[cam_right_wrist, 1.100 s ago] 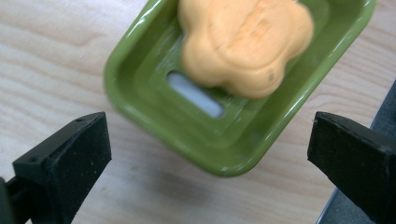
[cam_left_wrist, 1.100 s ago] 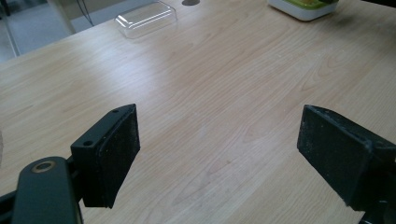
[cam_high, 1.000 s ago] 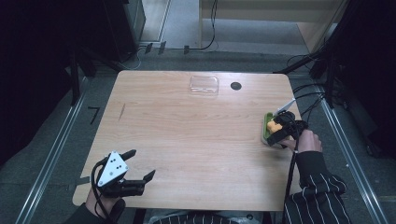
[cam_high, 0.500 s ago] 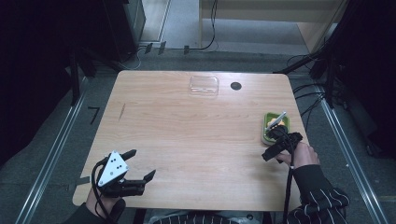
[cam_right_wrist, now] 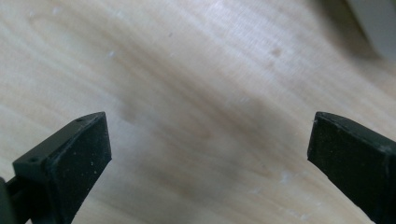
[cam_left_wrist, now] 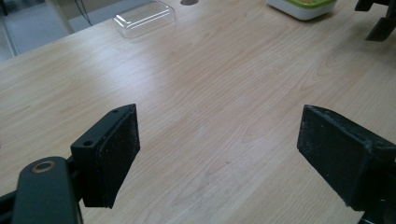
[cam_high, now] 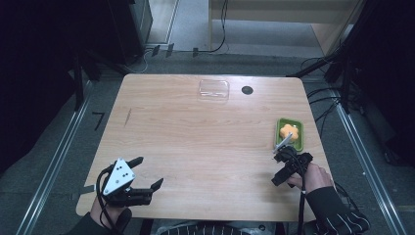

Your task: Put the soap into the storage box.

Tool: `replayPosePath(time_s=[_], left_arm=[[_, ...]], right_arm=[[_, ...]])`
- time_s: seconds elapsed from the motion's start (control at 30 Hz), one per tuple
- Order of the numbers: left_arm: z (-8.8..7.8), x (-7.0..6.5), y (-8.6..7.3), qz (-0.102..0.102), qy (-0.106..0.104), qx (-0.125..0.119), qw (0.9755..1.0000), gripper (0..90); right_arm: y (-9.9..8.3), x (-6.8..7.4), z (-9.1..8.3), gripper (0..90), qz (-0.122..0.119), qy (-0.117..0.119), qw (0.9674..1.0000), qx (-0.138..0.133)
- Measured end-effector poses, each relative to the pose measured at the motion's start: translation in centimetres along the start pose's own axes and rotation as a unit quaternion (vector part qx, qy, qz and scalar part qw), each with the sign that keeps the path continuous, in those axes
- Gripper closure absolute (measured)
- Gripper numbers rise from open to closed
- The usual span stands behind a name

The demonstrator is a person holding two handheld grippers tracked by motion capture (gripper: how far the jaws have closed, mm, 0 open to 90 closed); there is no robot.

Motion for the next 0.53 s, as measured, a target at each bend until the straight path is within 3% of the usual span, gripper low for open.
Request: replayPosePath(time_s=[0.37,0.53], left_arm=[[0.0,0.0,0.0,0.002,-0.001,0.0,1.0,13.6],[0.1,0.0,0.1,0.001,0.001,0.001,1.0,13.6]], right_arm=[[-2.1,1.7,0.3,0.0,-0.008,-0.003,0.9999,-0.005],[-2.4,1.7,0.4,0.0,-0.012,0.0,0.9999,-0.009]])
Point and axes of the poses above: each handheld gripper's, and its own axes: z roughly forward along the jaws, y roughly out of its top, x roughly to its left, the point moved 8 cm from there along z, roughly forward along the jaws
